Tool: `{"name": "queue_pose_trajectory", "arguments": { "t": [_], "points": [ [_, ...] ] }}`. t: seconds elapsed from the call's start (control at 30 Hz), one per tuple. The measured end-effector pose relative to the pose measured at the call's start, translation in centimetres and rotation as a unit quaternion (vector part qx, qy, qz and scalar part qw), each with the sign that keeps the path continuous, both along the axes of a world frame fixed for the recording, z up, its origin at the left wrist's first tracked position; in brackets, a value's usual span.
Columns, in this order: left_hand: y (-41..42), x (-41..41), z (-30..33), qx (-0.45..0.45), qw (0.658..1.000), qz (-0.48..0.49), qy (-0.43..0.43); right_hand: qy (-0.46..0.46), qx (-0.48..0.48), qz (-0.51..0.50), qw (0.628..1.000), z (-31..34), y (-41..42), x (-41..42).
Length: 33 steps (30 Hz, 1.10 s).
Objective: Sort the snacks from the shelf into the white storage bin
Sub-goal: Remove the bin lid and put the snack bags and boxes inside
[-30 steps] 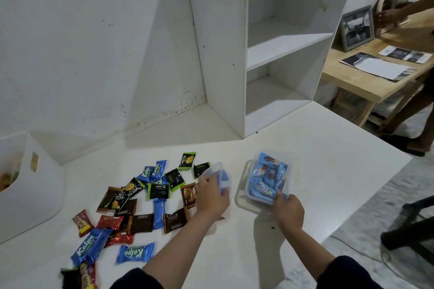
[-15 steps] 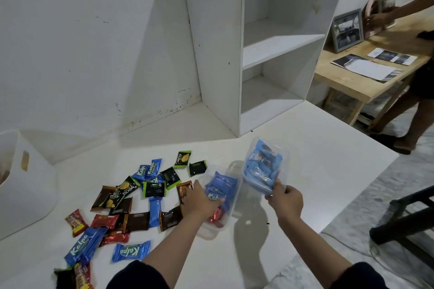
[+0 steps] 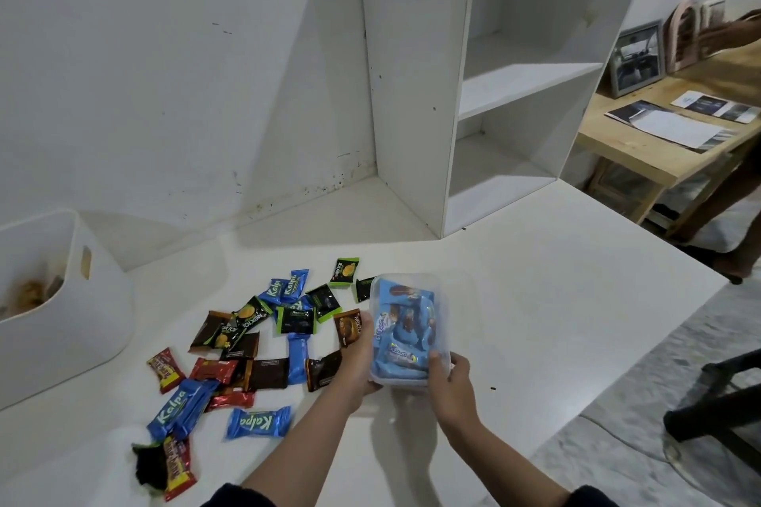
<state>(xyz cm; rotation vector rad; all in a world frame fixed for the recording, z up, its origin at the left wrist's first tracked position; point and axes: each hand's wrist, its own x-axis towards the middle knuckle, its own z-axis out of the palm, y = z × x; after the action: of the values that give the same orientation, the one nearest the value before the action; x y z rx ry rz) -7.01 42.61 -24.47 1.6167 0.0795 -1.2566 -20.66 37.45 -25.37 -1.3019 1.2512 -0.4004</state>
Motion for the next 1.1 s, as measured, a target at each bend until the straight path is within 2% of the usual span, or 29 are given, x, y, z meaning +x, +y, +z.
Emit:
{"name": "queue_pose_trajectory", "arguments": {
  "t": [0.1,0.4,0.6,0.87,0.97,1.1],
  "points": [
    [1.3,0.4,0.7,0.015,0.997,-0.025,-0.071,0.005,0.014,0.003,1.000,0.3,1.1,0.7],
    [8.9,7.9,6.1,-0.023,0.991,0.055,-0.120,-0.064,-0.027,0.055,0.996,5.8,6.4,9.0],
    [17.4,15.9,12.7,-0.037,0.972,0.094,-0.214,-0.105,-0.060,0.145,0.982,11.2,12.0,18.8],
    [31.3,28.4,18.7,-0.018,0.944,0.201,-0.261,-0.112,-0.037,0.299,0.947,18.0,21.4,33.7],
    [36.4,32.7,19.5,0.002,0.930,0.238,-0.279,-0.118,-0.013,0.339,0.933,19.4,25.7,38.8],
    [41.4,37.8,19.8,0.044,0.914,0.258,-0.311,-0.142,0.102,0.360,0.916,20.5,31.0,44.6]
  ]
}}
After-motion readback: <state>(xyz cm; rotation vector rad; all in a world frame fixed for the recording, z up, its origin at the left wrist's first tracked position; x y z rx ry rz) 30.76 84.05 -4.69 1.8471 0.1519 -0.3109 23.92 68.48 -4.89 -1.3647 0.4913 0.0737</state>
